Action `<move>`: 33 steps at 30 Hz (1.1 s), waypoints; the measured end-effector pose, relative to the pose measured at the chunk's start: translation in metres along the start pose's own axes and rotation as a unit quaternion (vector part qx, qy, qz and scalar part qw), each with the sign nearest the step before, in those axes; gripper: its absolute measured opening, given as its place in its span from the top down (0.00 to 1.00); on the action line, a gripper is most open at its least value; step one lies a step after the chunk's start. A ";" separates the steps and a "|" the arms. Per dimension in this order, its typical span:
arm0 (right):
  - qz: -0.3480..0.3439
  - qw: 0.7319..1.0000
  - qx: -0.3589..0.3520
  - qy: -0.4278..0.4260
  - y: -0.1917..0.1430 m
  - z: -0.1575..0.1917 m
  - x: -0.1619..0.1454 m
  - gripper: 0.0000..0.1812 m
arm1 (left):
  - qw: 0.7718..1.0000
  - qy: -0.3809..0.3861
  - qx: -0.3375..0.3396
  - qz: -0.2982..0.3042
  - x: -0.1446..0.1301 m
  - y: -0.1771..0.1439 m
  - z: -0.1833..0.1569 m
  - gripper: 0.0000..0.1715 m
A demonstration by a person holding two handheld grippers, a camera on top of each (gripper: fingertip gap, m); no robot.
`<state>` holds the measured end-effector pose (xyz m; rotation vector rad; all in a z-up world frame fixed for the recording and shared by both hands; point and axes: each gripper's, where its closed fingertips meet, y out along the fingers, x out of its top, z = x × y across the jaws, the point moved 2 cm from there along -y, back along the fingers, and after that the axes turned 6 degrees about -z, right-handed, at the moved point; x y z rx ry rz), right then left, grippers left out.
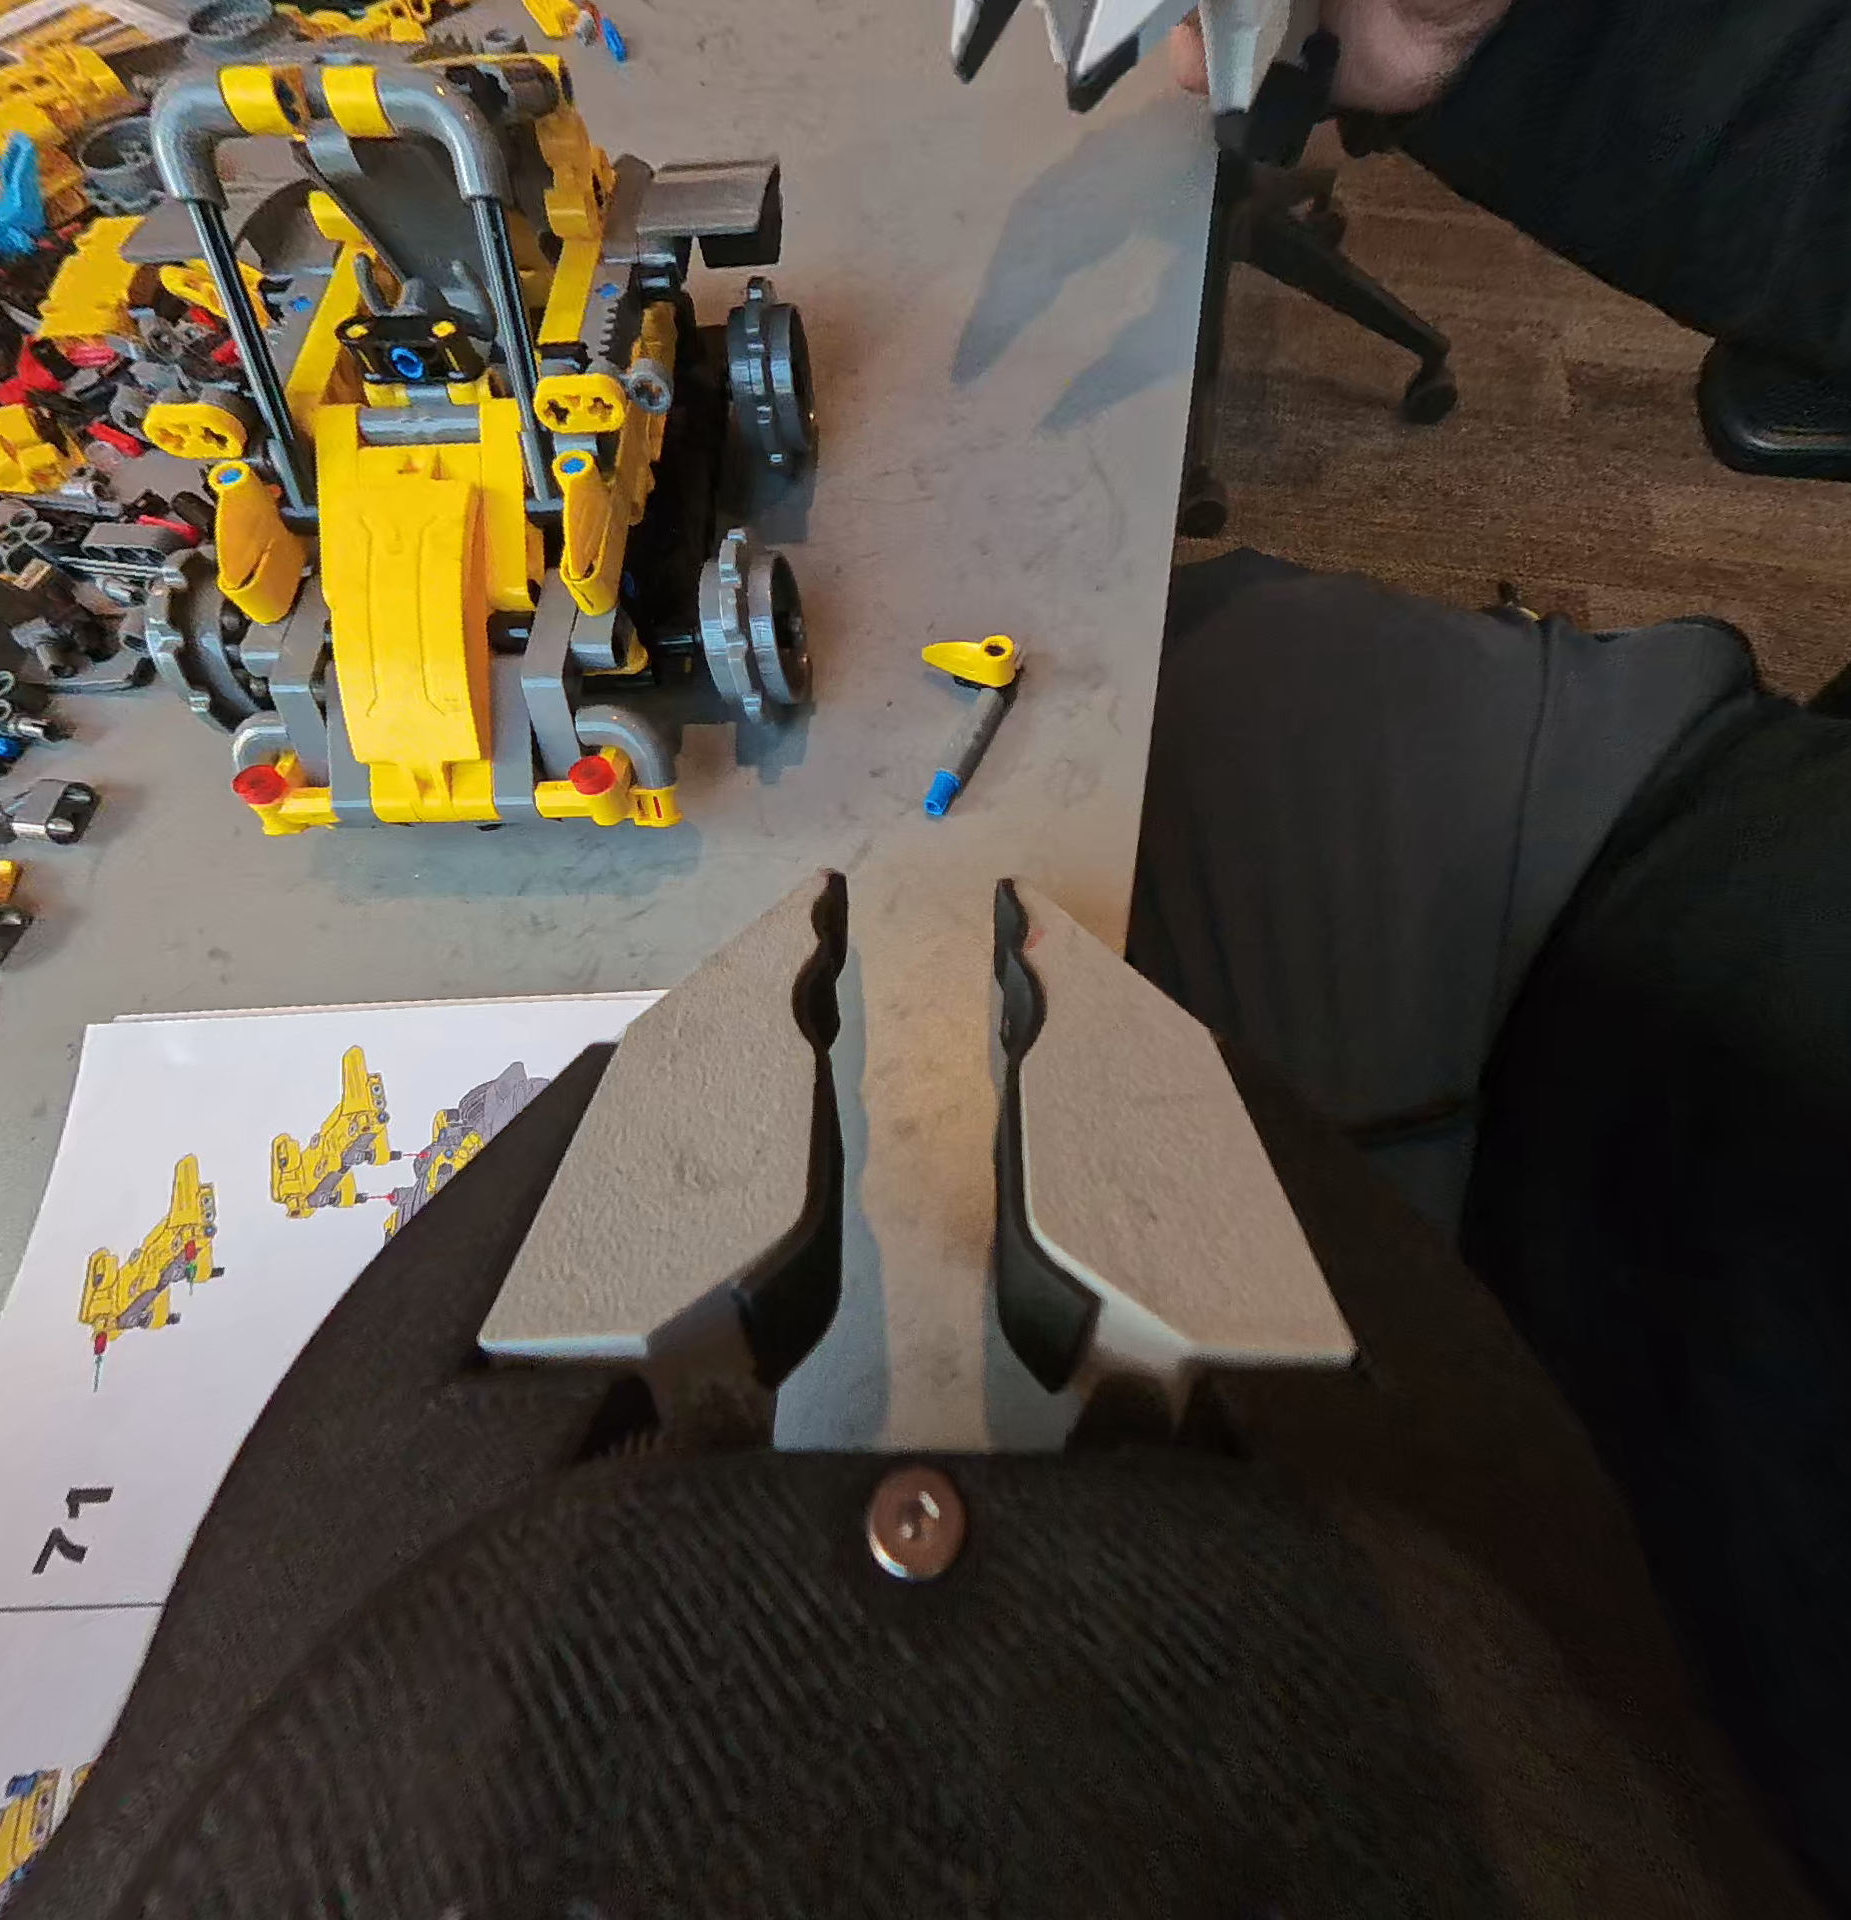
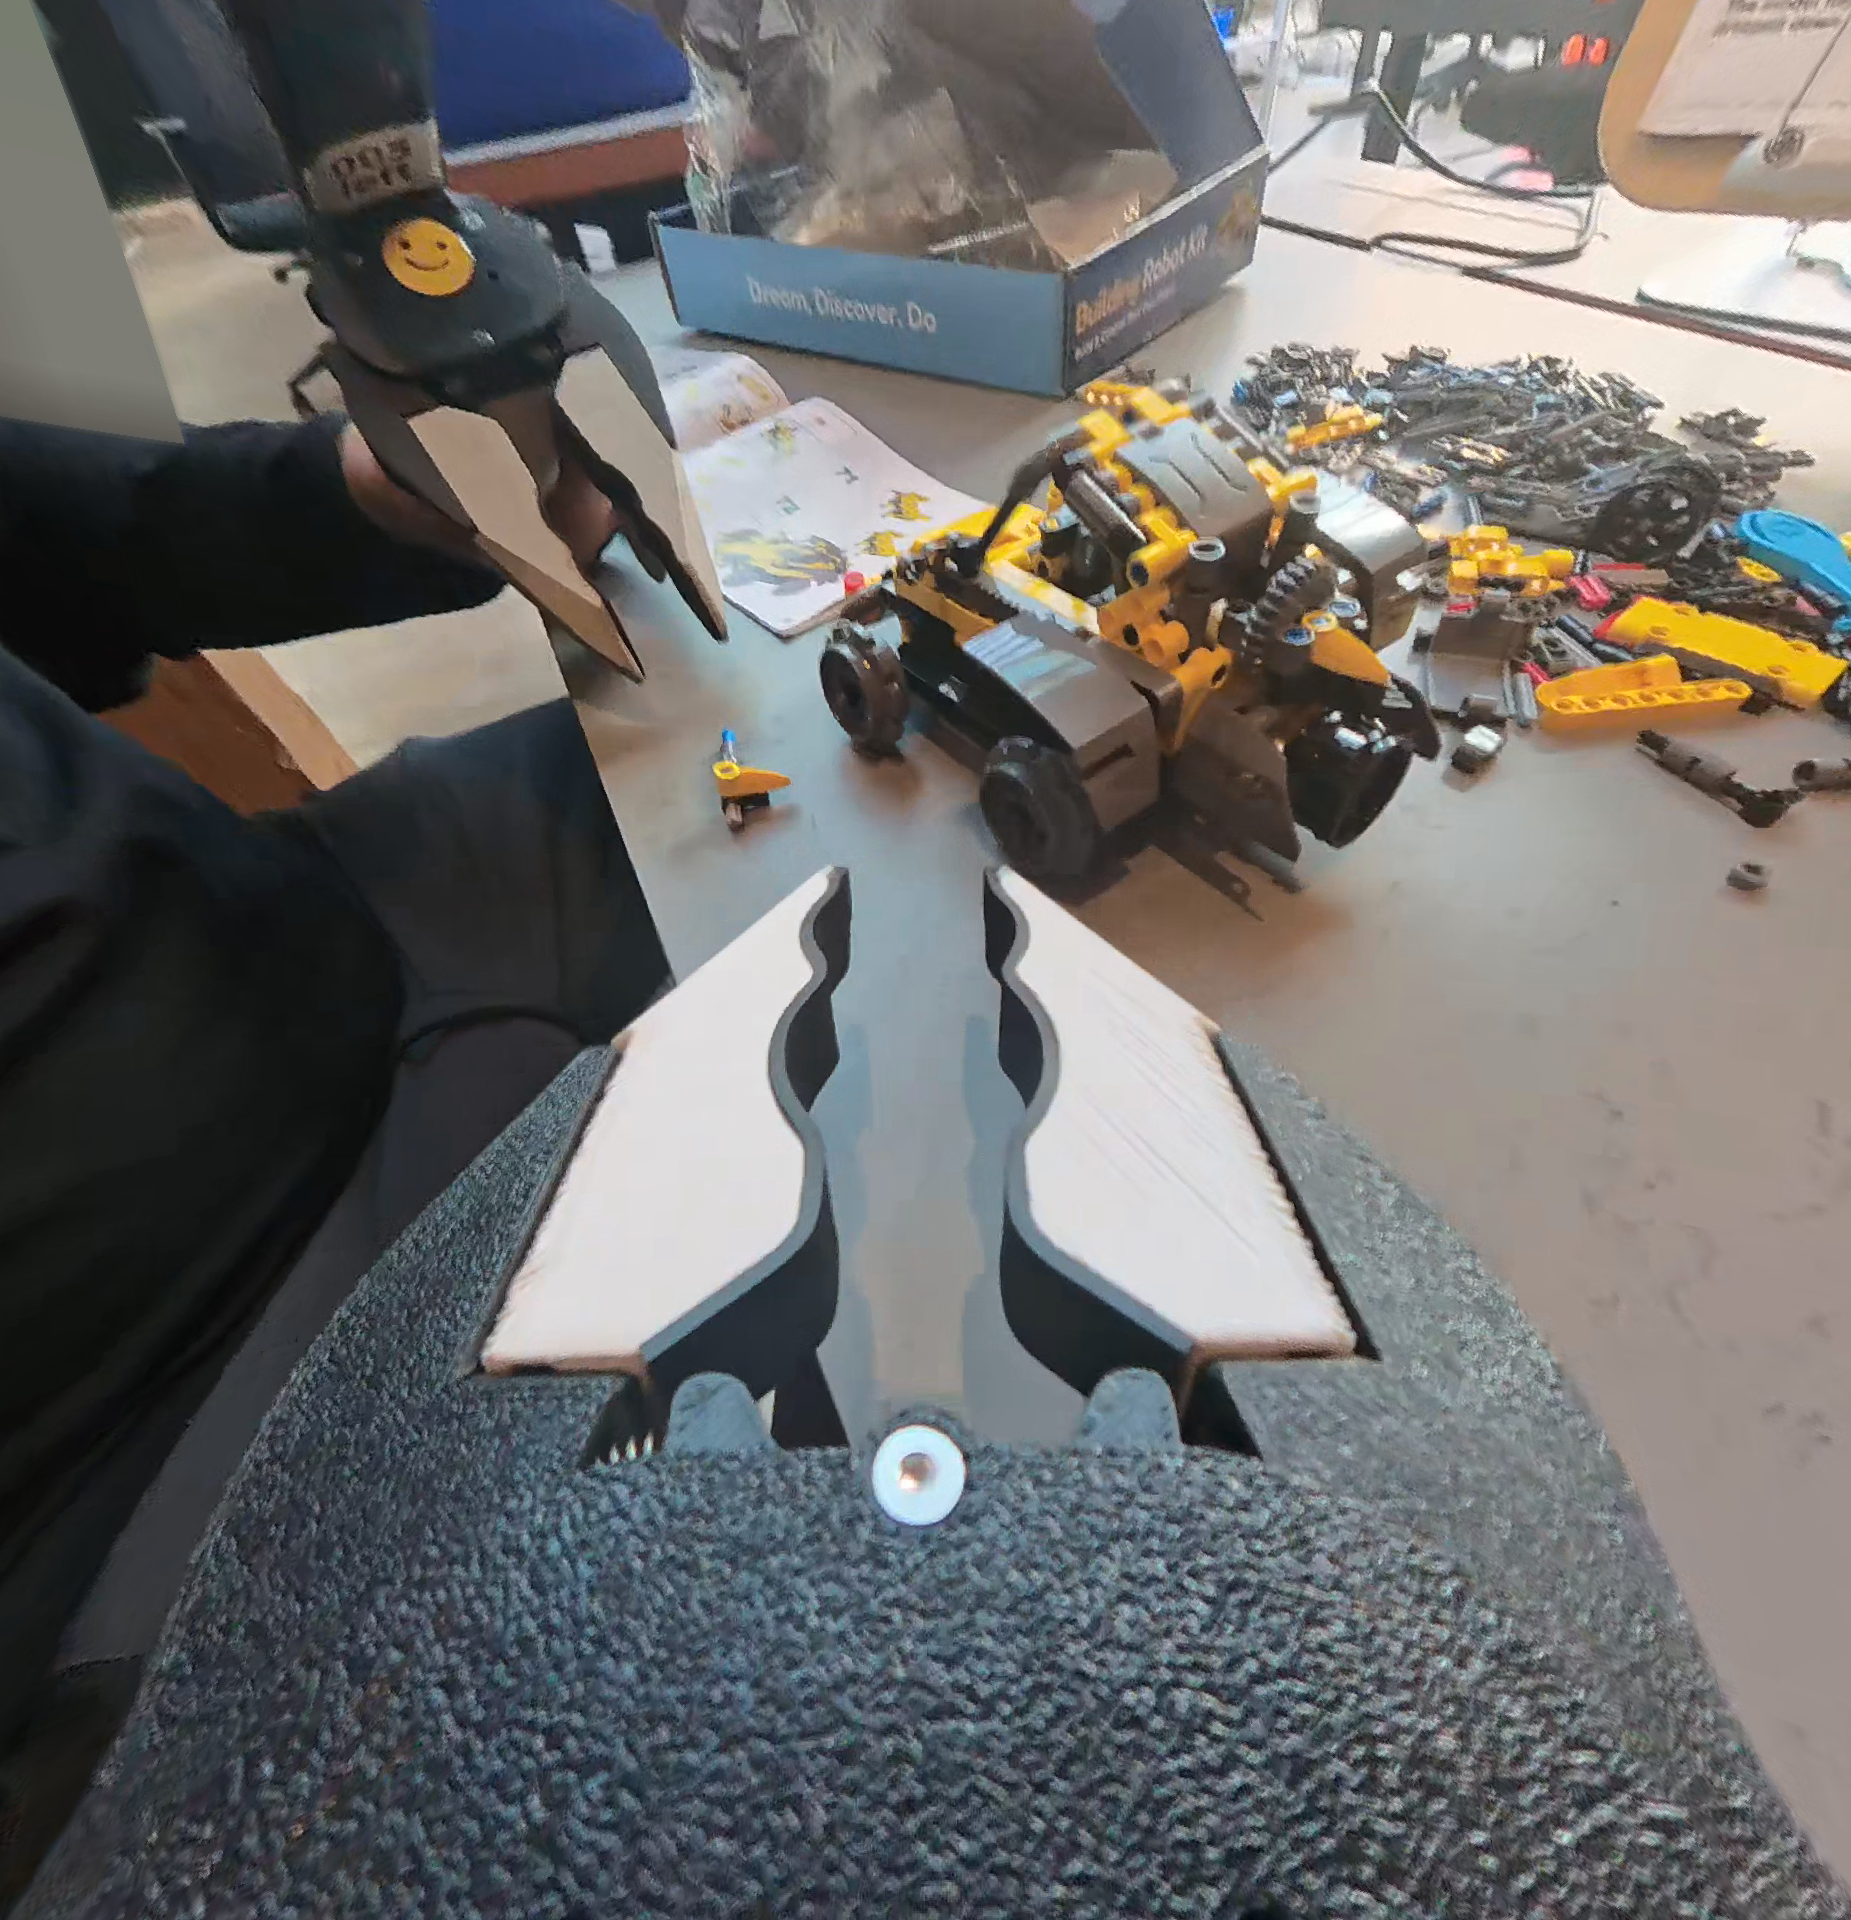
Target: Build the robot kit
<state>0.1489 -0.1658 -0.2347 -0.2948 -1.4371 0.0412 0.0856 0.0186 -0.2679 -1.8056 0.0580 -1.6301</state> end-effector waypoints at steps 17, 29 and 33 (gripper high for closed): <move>-0.079 0.993 -0.087 -0.027 -0.038 -0.047 0.034 0.91 | 1.000 -0.022 0.013 -0.002 0.000 -0.001 0.007 0.91; 0.083 0.991 -0.067 -0.083 0.036 -0.186 0.021 0.89 | 0.995 -0.064 -0.052 0.048 -0.010 0.008 0.000 0.98; 0.126 0.983 -0.062 -0.116 0.055 -0.209 0.015 0.92 | 0.995 -0.072 -0.053 0.038 -0.008 0.007 0.001 1.00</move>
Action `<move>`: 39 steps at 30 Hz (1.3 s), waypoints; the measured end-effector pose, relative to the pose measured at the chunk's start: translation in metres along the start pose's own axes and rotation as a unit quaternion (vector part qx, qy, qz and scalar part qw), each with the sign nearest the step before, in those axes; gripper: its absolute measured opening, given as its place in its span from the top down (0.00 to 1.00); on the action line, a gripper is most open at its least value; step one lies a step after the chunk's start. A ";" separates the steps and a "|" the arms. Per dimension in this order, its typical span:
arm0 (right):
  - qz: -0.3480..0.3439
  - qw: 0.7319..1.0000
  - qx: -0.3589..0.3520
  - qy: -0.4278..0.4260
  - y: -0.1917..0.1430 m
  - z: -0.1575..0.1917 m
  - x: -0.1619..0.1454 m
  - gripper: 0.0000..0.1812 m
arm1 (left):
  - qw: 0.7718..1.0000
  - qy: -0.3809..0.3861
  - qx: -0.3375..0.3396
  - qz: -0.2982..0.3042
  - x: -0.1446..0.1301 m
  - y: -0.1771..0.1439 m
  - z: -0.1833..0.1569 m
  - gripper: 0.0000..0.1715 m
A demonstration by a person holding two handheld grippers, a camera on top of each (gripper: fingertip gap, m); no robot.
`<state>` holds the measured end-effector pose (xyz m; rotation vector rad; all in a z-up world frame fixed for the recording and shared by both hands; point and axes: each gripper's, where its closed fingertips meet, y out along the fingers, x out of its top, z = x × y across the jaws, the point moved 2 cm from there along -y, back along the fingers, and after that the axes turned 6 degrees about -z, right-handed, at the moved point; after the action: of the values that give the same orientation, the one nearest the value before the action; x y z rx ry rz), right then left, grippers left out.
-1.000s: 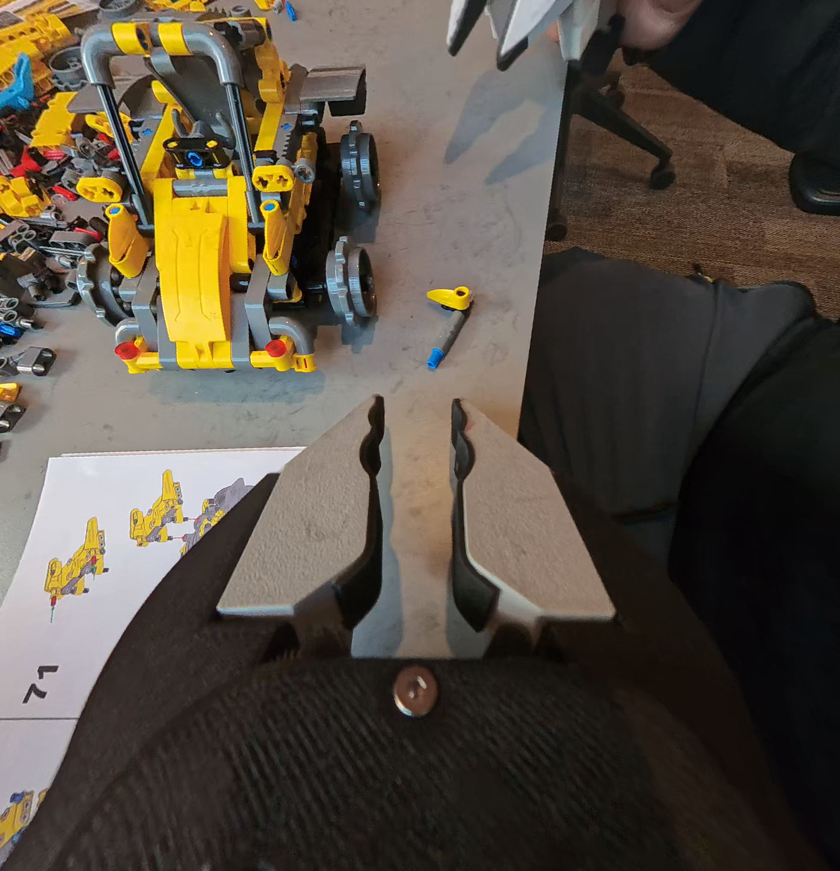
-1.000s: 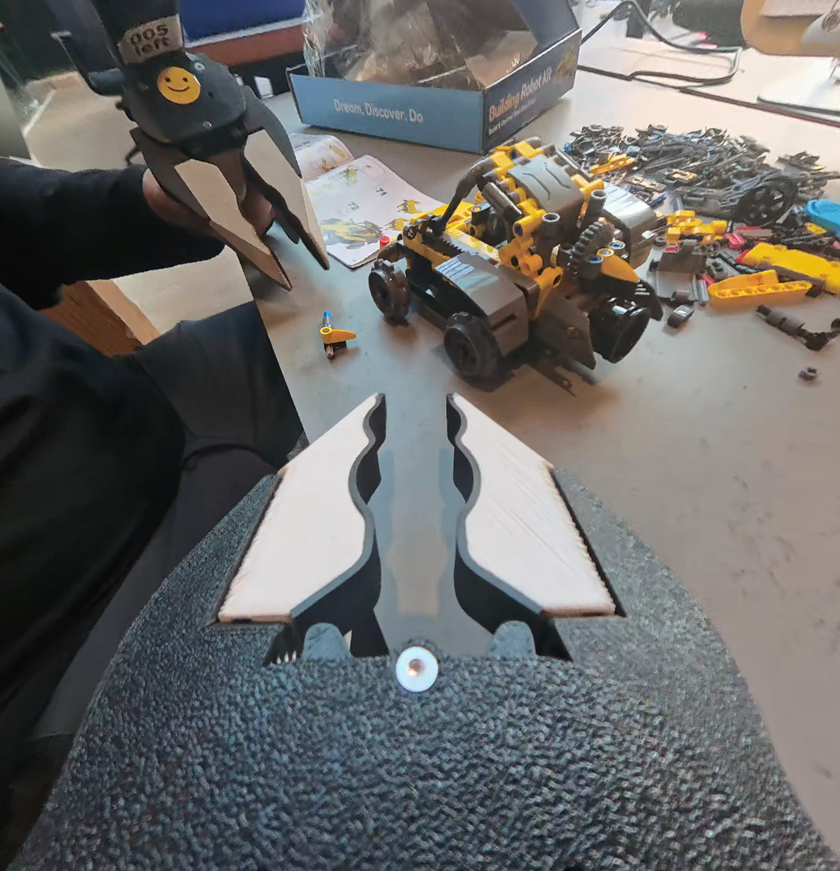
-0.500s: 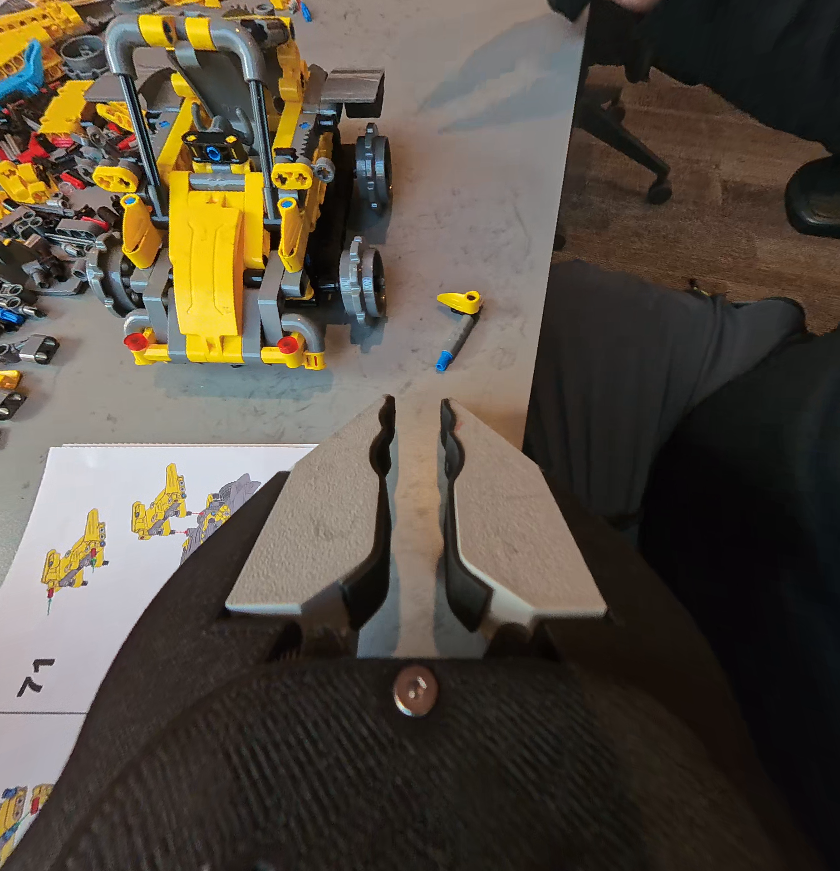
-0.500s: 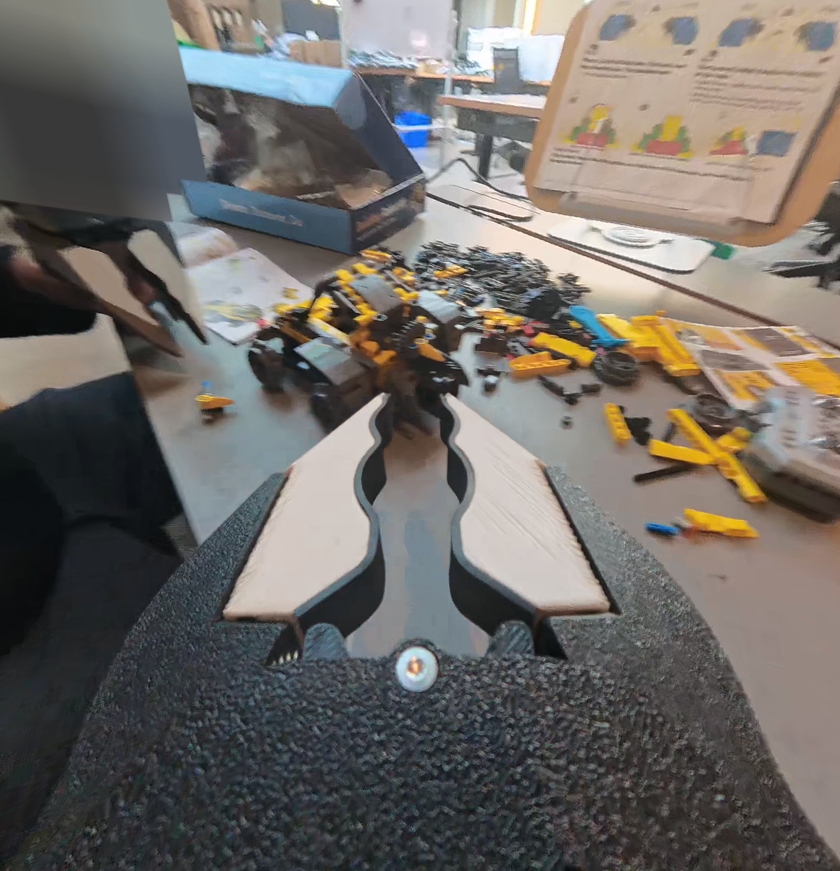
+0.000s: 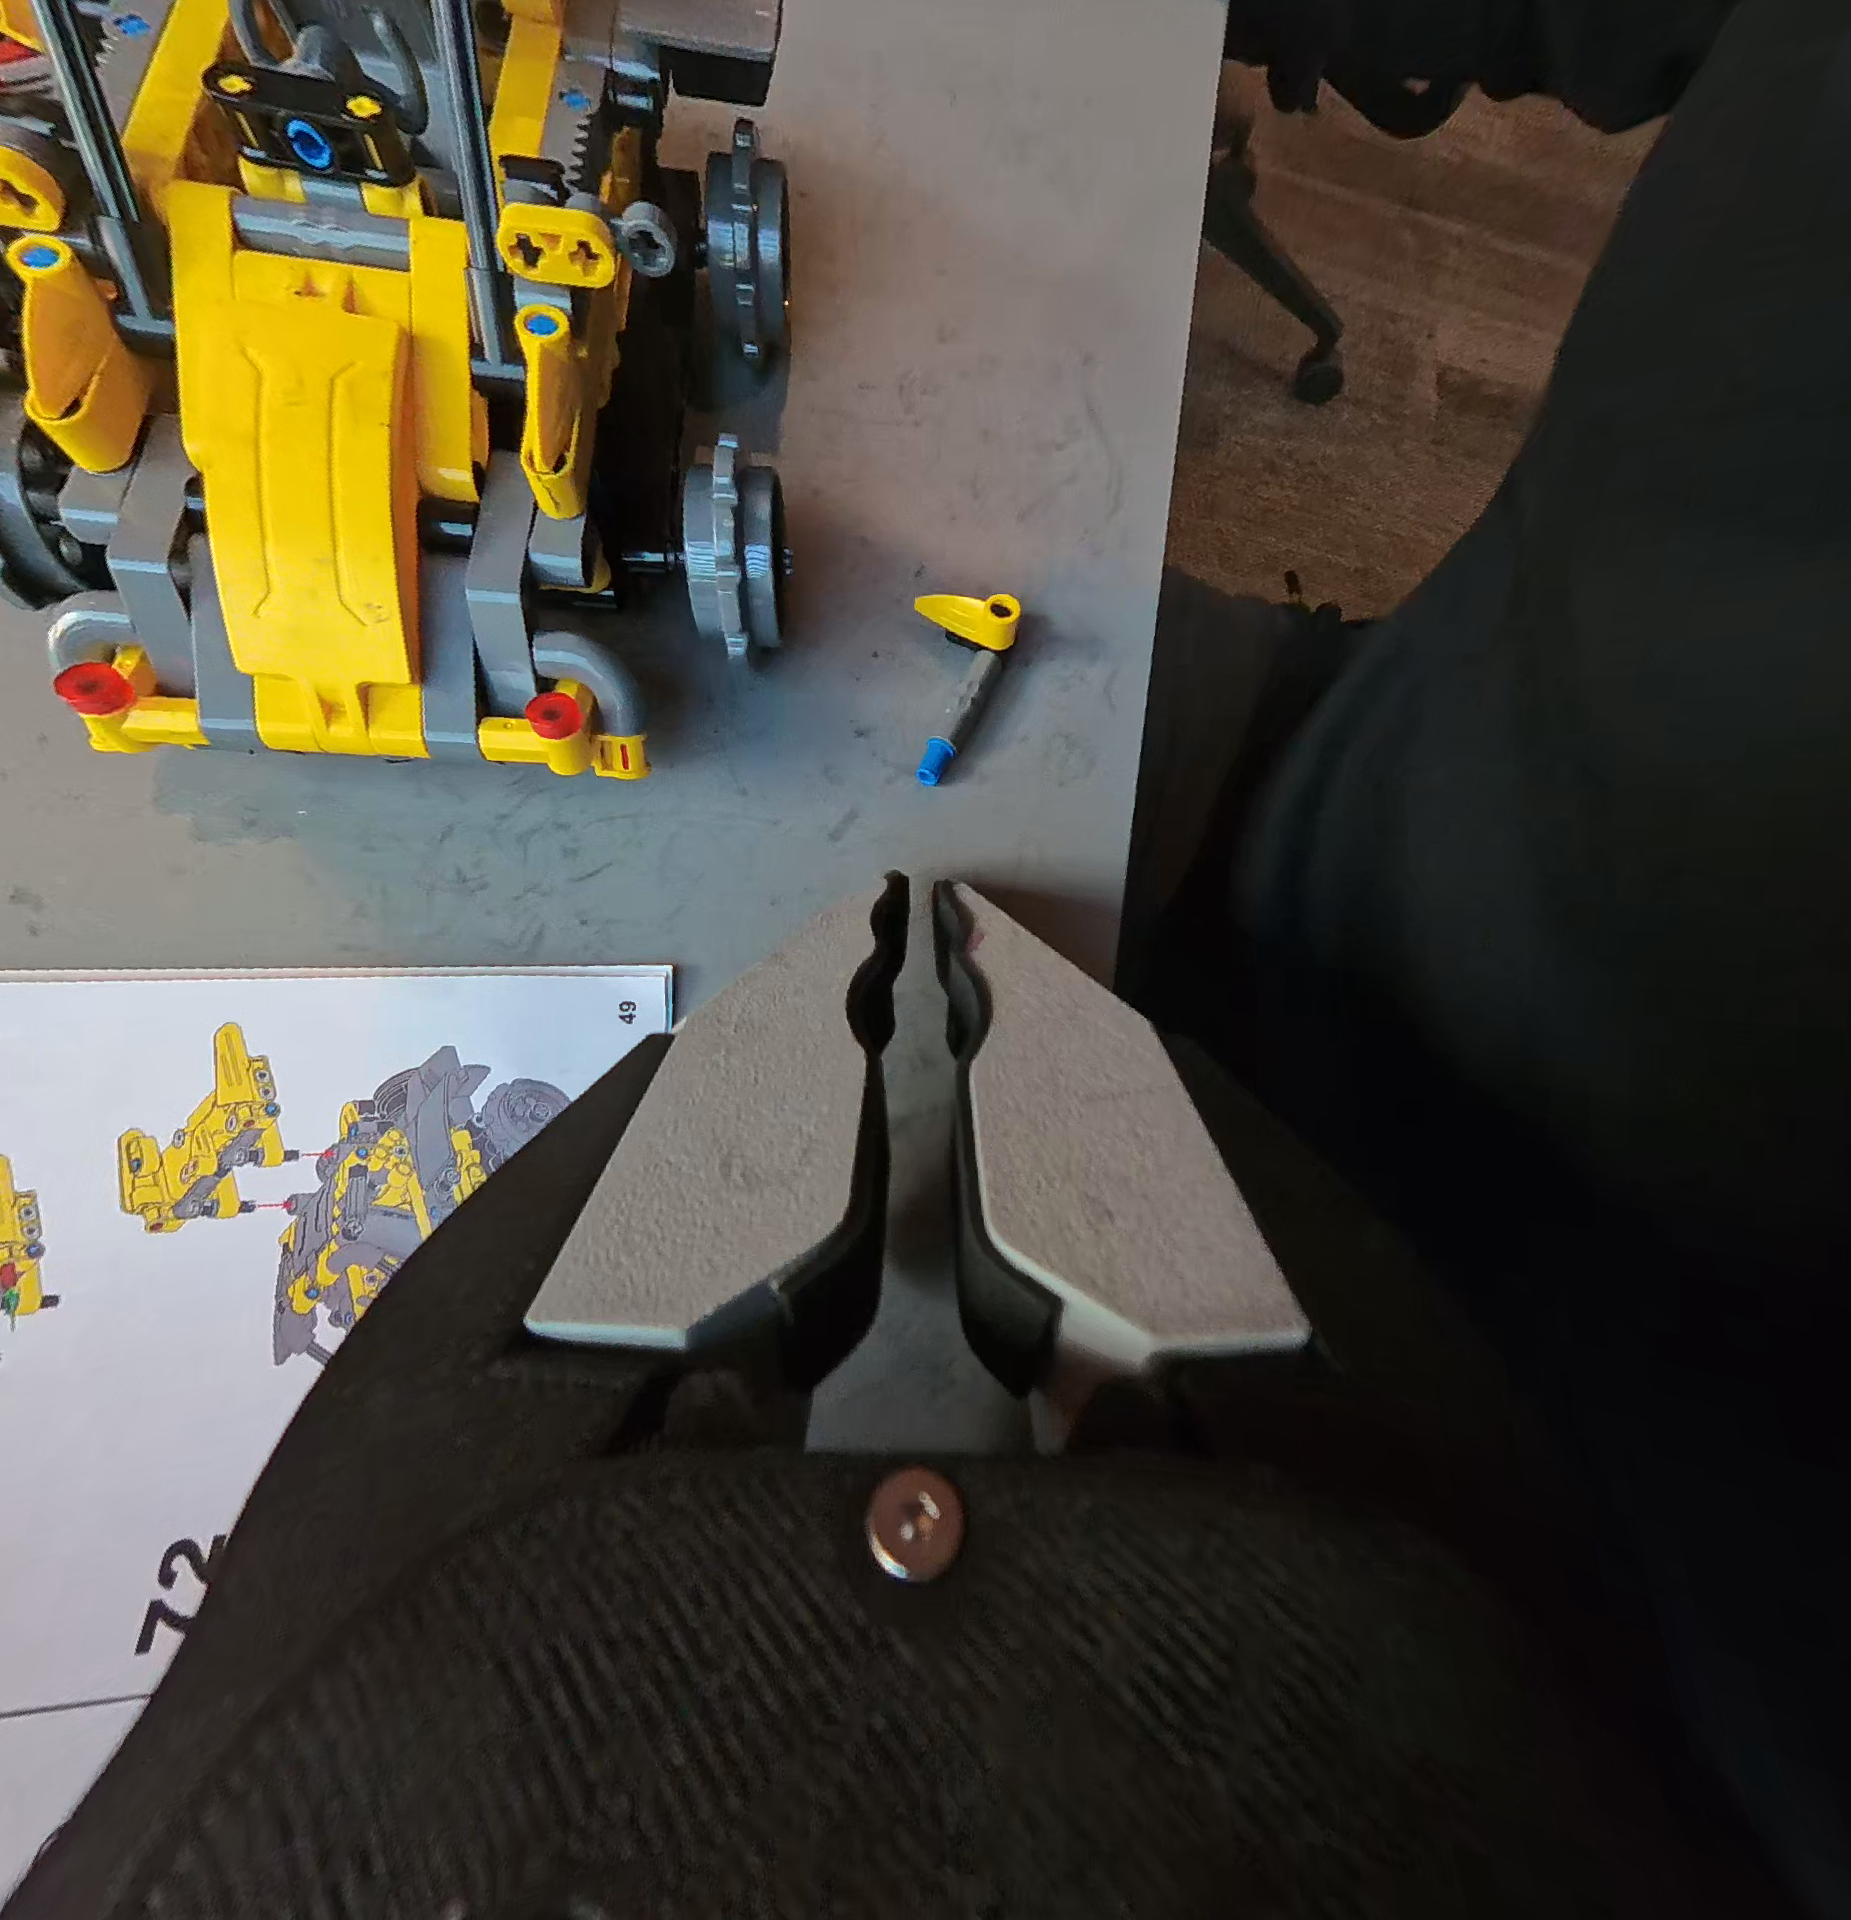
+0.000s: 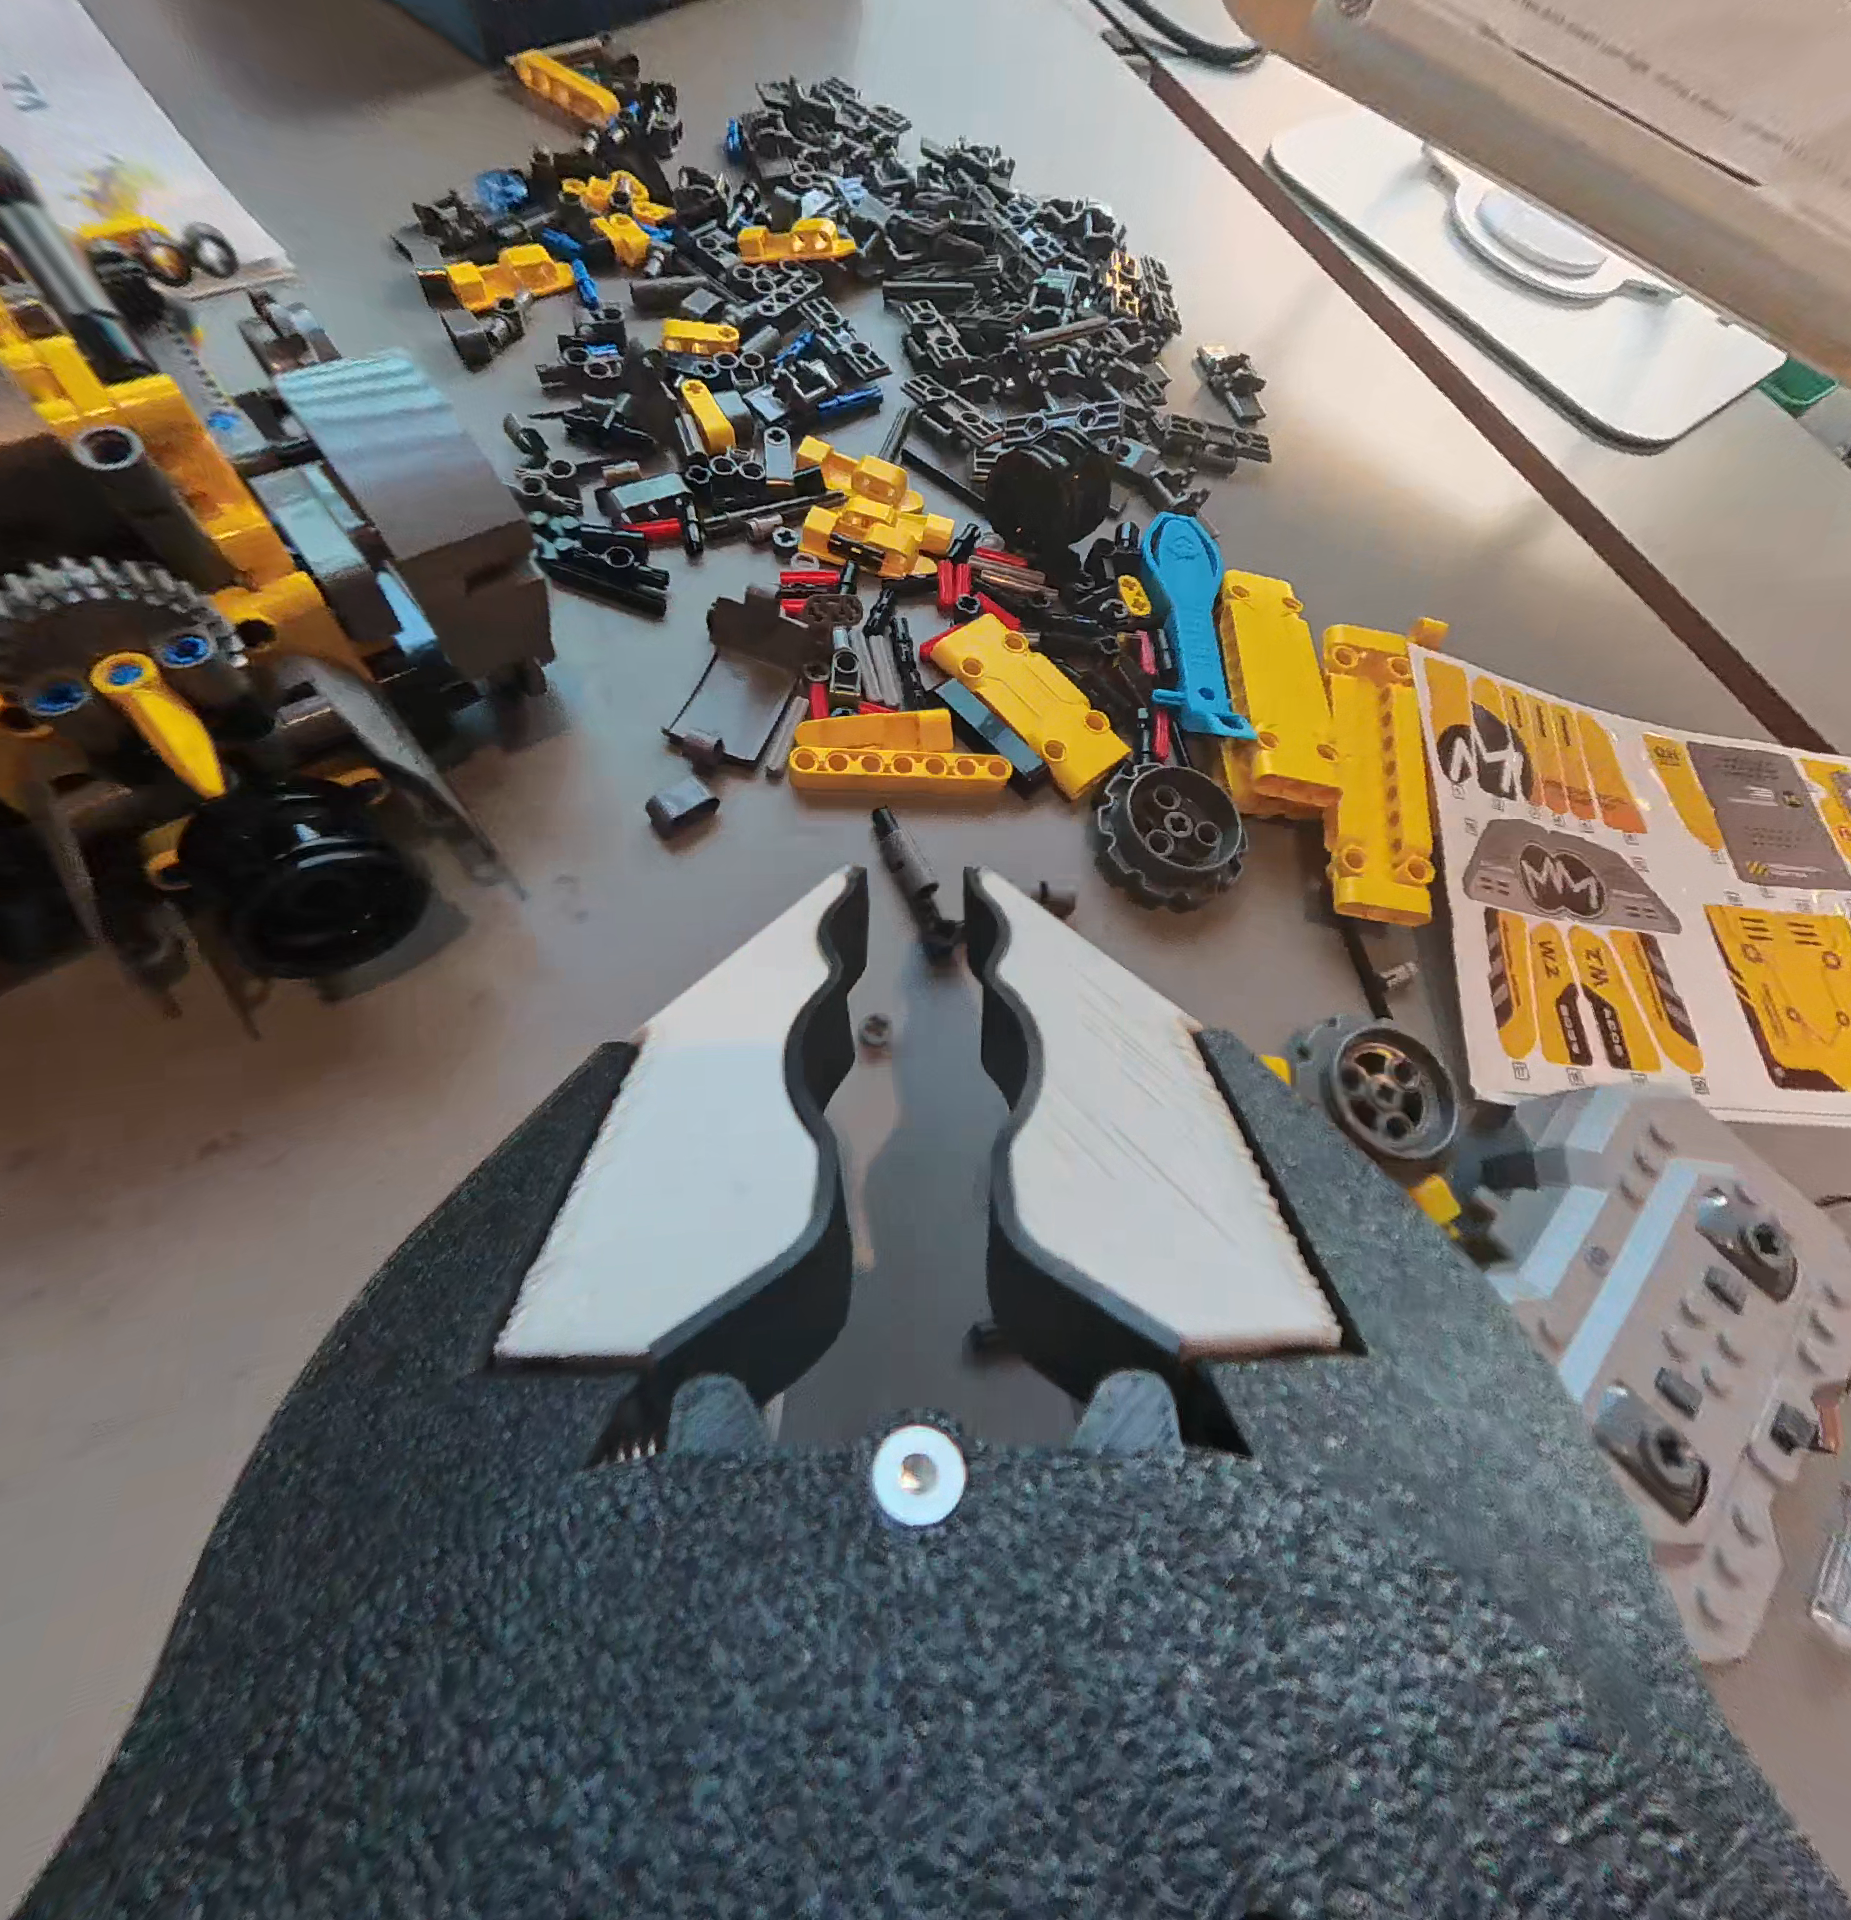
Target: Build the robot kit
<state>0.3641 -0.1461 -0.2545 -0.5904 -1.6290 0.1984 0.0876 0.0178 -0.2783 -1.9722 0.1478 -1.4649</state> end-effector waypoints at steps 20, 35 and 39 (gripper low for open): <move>-0.033 0.999 0.021 -0.026 0.012 0.020 0.008 1.00 | 1.000 -0.002 0.021 -0.023 0.006 -0.003 0.006 0.98; -0.085 0.995 0.058 -0.018 0.033 0.045 0.042 1.00 | 0.977 -0.031 0.208 -0.038 0.082 -0.037 0.154 0.73; -0.079 0.997 -0.010 -0.022 0.041 0.024 0.045 1.00 | 0.956 -0.011 0.292 -0.004 0.086 -0.051 0.201 0.69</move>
<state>0.3495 -0.0846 -0.2371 -0.4718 -1.7139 0.0800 0.2815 0.1064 -0.2093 -1.5025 -0.2775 -1.2996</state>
